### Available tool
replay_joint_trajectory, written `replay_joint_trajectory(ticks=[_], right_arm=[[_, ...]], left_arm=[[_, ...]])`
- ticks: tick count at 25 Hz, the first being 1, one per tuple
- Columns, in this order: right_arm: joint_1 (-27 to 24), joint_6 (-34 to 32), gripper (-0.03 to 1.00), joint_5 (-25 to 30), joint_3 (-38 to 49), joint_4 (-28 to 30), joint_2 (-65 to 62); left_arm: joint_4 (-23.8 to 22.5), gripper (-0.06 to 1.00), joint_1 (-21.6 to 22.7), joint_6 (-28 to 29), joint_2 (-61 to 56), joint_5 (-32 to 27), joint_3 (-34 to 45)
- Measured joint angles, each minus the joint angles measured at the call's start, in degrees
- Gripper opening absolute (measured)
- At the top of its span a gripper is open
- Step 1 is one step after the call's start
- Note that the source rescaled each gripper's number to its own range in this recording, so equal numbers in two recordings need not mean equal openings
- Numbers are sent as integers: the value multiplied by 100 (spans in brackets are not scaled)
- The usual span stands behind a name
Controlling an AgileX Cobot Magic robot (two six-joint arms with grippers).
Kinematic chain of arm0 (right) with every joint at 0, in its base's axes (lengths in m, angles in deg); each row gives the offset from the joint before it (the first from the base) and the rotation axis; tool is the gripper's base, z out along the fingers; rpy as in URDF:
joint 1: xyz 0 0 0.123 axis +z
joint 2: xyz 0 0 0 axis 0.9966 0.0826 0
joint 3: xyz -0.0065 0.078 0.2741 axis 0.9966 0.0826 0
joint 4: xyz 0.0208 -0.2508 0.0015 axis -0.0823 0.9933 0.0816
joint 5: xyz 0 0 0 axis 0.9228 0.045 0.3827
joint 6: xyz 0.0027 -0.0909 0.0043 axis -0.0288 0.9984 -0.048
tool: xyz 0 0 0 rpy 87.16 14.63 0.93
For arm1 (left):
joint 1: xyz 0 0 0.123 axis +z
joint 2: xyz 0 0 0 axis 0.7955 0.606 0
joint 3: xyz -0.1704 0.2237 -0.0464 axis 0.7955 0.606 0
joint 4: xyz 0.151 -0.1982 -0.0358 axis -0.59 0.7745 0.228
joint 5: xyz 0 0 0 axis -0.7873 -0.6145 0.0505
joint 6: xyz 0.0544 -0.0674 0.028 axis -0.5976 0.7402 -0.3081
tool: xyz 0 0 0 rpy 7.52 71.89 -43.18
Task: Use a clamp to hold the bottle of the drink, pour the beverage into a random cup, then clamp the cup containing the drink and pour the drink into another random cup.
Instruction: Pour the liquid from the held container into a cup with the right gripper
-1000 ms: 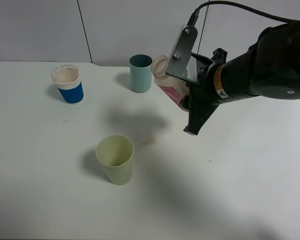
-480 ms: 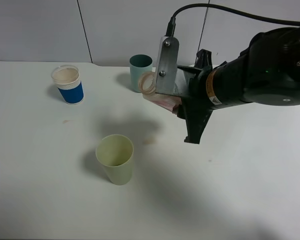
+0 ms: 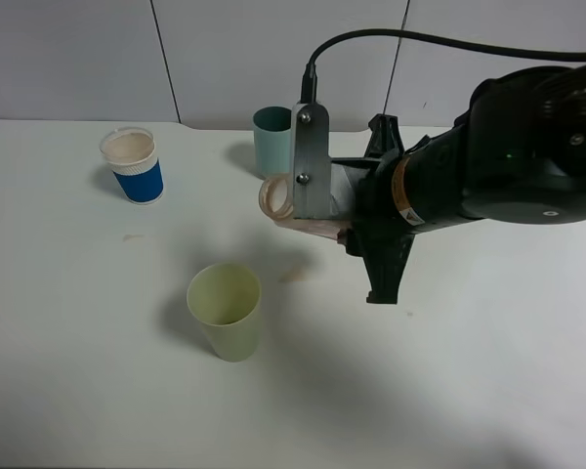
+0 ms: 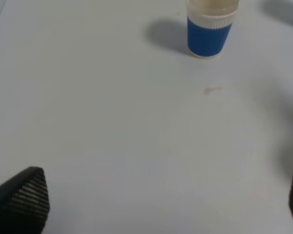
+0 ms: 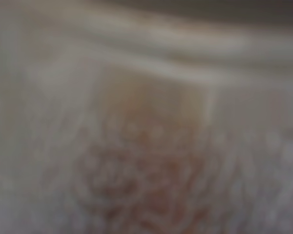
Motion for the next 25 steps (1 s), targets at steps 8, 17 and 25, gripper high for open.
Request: replay_joint_trajectory(ticks=[8, 17, 25], right_arm=[[370, 361, 0, 520, -36, -174, 0], [659, 505, 0, 1089, -56, -178, 0], [732, 511, 0, 1346, -529, -149, 79]], left_arm=[[0, 100, 0, 0, 0, 0, 0], [0, 100, 0, 0, 0, 0, 0], [0, 100, 0, 0, 0, 0, 0]])
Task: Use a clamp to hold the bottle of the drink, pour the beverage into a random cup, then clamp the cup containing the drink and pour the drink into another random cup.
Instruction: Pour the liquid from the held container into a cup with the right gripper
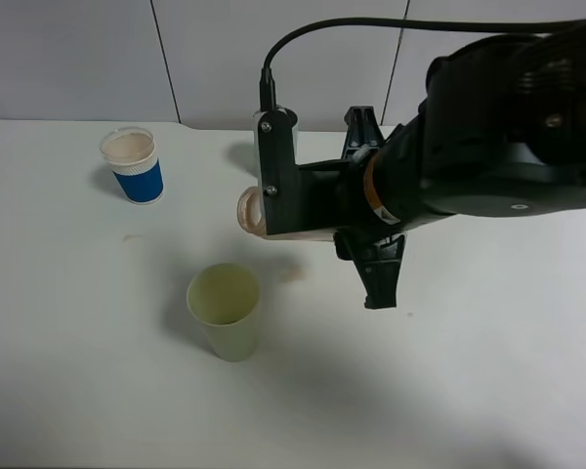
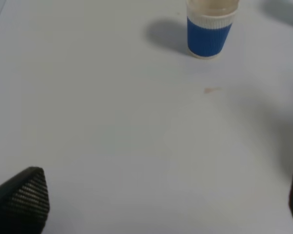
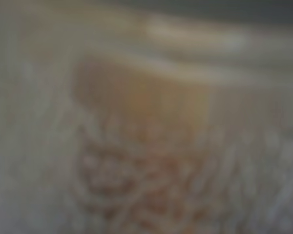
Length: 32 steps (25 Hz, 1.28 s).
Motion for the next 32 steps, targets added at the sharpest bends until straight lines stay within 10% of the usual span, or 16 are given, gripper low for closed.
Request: replay_joint_trajectory(ticks=[32], right_arm=[[525, 305, 0, 769, -771, 493, 853]], left_arm=[[0, 100, 0, 0, 0, 0, 0]])
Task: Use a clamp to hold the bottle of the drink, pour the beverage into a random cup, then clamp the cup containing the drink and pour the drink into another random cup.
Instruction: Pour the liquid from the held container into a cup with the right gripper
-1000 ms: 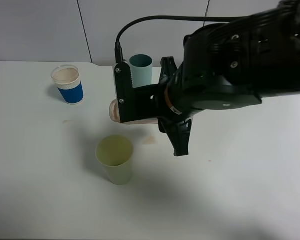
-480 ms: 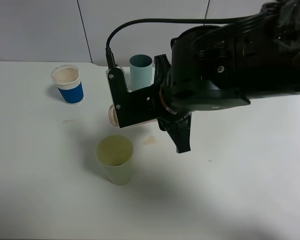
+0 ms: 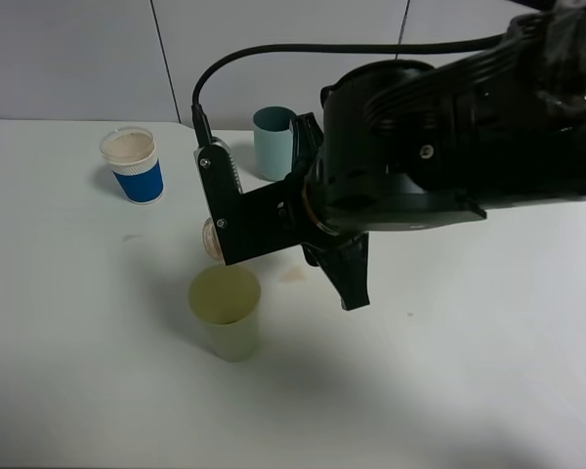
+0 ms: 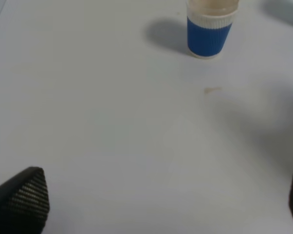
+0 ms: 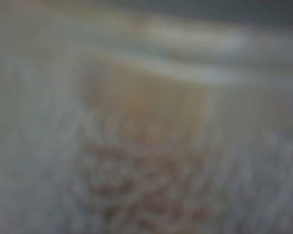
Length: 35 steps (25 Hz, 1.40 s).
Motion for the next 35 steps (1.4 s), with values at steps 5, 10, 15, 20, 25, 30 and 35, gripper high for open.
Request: replay_joint_trajectory(ticks=[5, 10, 15, 20, 25, 30, 35], right_arm=[[10, 29, 0, 154, 0, 22, 0], [87, 303, 0, 362, 0, 28, 0], [119, 491, 0, 516, 0, 116, 0], [119, 495, 0, 533, 0, 119, 0], [119, 485, 0, 533, 0, 119, 0], [119, 440, 0, 533, -91, 119, 68], [130, 282, 0, 578, -551, 121, 450]], left_arm=[[0, 100, 0, 0, 0, 0, 0], [0, 100, 0, 0, 0, 0, 0], [0, 100, 0, 0, 0, 0, 0], [0, 100, 0, 0, 0, 0, 0], [0, 100, 0, 0, 0, 0, 0], [0, 100, 0, 0, 0, 0, 0], [0, 100, 0, 0, 0, 0, 0]])
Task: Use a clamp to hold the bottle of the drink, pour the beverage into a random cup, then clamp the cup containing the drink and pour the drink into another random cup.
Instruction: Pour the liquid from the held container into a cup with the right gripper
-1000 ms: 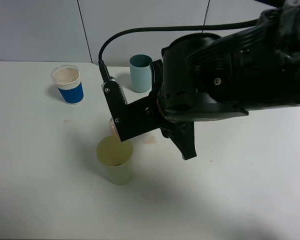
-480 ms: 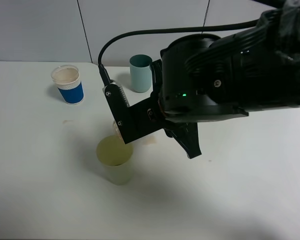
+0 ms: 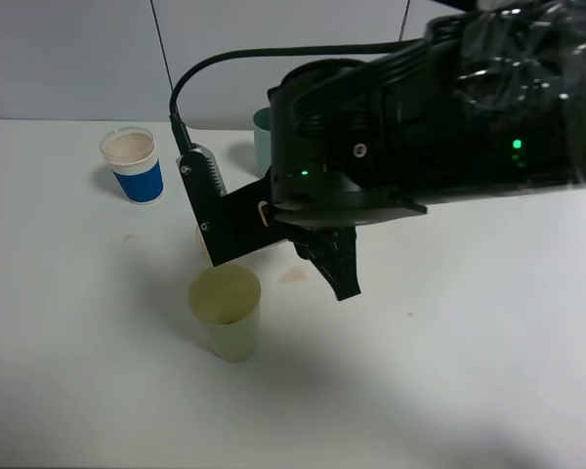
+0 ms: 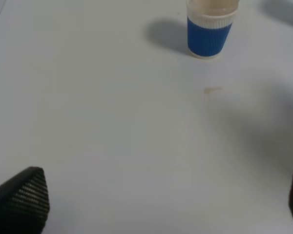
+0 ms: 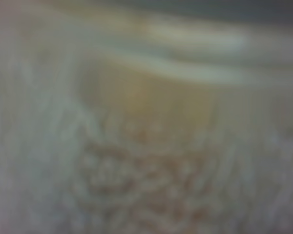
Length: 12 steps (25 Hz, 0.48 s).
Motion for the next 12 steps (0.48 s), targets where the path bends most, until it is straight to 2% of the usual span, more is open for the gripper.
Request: replay_joint_trajectory(ticks=[12], right_arm=[[77, 218, 0, 390, -189, 146, 139]], left_arm=[[0, 100, 0, 0, 0, 0, 0]])
